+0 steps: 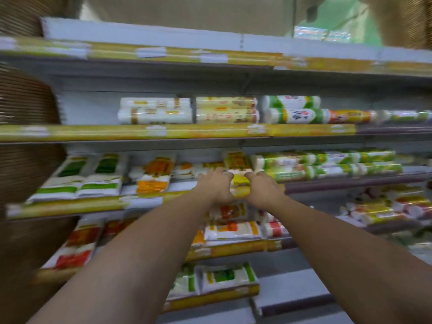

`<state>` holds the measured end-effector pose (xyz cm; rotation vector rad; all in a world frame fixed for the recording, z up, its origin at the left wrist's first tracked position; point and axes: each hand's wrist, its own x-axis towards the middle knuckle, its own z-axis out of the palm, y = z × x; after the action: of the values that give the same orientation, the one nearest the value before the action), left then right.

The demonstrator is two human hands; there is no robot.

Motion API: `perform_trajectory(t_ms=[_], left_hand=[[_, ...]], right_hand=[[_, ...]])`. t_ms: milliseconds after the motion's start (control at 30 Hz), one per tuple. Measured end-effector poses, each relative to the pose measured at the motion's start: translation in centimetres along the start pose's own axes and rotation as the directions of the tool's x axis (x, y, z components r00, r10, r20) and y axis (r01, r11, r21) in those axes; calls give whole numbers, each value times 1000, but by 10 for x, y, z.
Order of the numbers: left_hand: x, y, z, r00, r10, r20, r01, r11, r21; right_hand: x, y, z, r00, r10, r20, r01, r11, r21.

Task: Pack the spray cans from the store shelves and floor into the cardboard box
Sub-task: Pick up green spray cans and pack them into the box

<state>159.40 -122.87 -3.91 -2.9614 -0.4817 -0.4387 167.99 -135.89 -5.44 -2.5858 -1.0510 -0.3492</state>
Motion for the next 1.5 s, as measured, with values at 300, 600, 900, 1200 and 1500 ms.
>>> perform_trajectory(t_ms=[300, 600, 900, 1200, 1500], left_hand=[[-90, -167, 45, 973, -209, 100, 206, 978, 46], [-183, -268, 139, 897, -324, 300, 332, 943, 24], [-246, -306, 274, 764, -393, 512, 476, 879, -35], [-314, -349, 420, 504, -504, 702, 708, 706, -1], [-364, -370, 576, 253, -580, 775, 902, 430, 28]], right_hand=[[4, -153, 96, 978, -167, 126, 161, 985, 58], [-35, -245, 224, 903, -246, 353, 226, 969, 99], [-80, -267, 377, 735, -235, 636, 216, 970, 109], [-105, -285, 543, 477, -262, 839, 255, 955, 153], [-138, -290, 703, 376, -256, 891, 215, 959, 184]])
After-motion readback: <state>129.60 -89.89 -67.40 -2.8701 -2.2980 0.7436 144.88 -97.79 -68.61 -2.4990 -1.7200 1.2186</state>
